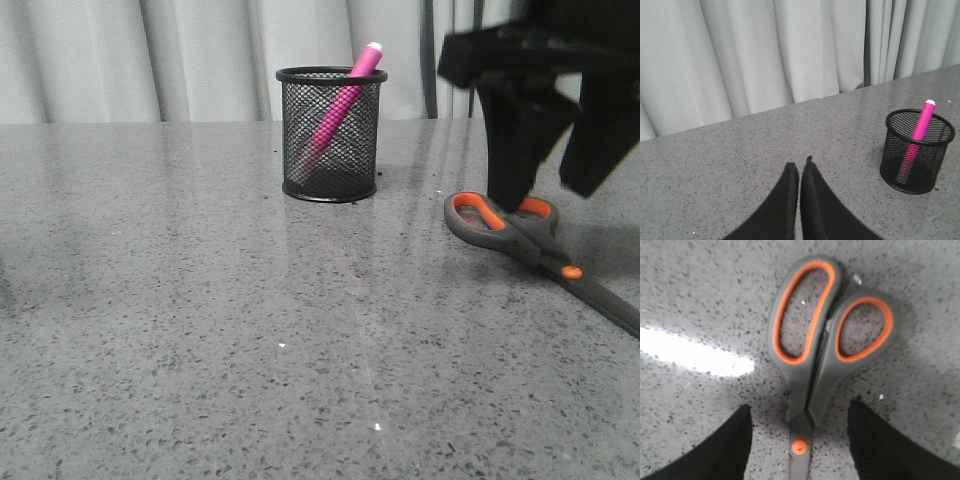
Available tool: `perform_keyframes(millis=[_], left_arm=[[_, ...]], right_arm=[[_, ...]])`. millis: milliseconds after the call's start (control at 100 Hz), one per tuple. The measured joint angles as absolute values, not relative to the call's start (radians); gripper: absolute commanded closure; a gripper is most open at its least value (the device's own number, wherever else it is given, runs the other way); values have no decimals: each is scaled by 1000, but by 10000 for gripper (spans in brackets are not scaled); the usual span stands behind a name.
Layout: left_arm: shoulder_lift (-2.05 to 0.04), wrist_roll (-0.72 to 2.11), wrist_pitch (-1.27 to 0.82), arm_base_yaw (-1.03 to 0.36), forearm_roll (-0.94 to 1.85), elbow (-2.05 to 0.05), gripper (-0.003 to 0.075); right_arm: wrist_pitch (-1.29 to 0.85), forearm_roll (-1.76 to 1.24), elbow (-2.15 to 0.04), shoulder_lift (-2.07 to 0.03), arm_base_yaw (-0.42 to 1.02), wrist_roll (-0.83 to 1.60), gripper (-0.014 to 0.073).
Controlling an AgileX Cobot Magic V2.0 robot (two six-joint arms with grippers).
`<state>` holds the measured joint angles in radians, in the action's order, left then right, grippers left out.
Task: Put pen and scissors into bin
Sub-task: 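Lower the right gripper onto the scissors handles and close it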
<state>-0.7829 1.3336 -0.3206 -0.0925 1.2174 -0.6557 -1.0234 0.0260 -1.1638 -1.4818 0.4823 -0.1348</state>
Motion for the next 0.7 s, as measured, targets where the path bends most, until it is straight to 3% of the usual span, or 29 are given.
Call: perform_keyframes(millis=[700], left_arm=[[-783, 1334, -321, -93, 1217, -656, 739]], right_arm=[[-891, 30, -1075, -1531, 482, -188, 212]])
